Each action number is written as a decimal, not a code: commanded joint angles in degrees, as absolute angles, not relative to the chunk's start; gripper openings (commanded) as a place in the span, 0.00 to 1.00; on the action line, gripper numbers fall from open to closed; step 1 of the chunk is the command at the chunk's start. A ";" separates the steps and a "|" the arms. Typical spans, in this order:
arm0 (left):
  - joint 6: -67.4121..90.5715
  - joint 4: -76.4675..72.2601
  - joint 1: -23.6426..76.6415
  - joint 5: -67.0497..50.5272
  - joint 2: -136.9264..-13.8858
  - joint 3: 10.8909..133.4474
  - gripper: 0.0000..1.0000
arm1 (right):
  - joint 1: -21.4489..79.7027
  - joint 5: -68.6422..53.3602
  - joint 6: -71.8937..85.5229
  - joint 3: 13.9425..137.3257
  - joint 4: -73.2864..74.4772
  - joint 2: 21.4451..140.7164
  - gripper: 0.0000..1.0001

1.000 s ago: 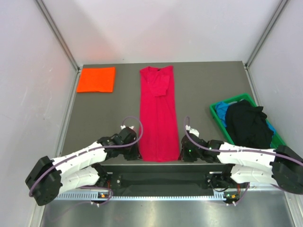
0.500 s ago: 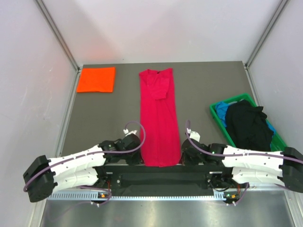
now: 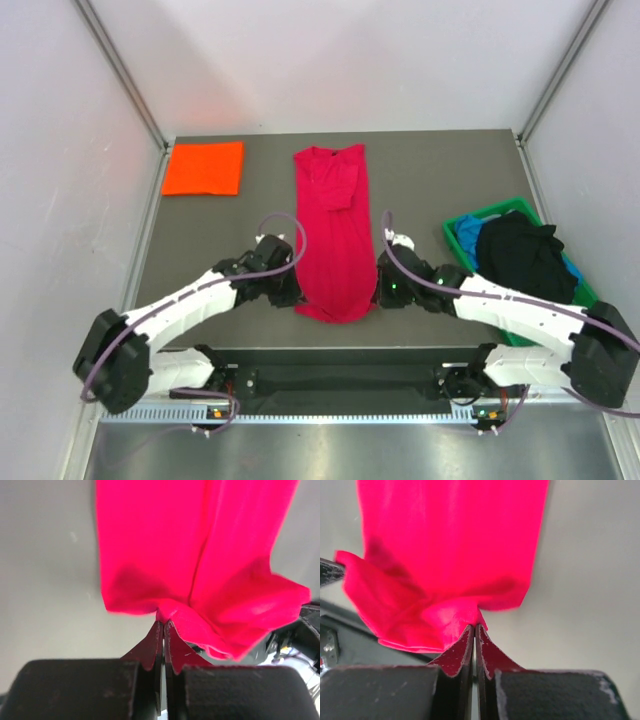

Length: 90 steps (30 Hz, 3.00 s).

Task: Fold and stack the t-shirts
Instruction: Fold the tshirt

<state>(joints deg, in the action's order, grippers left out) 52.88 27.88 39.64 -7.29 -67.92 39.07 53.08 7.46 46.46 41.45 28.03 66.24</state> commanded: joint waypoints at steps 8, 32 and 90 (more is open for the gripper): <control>38.94 27.42 26.82 -12.22 -90.86 60.98 0.00 | 39.82 0.36 24.79 61.77 25.31 83.39 0.00; 37.09 29.71 15.47 -16.26 -112.94 89.47 0.00 | 27.60 -4.83 13.89 92.45 31.73 110.12 0.00; 35.86 23.64 12.30 -17.49 -123.57 94.92 0.26 | 21.62 -36.21 -23.20 125.68 44.82 136.40 0.68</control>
<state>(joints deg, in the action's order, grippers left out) 37.26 25.52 12.86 -19.18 -123.57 92.36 22.24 -31.79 -18.28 121.45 44.80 135.74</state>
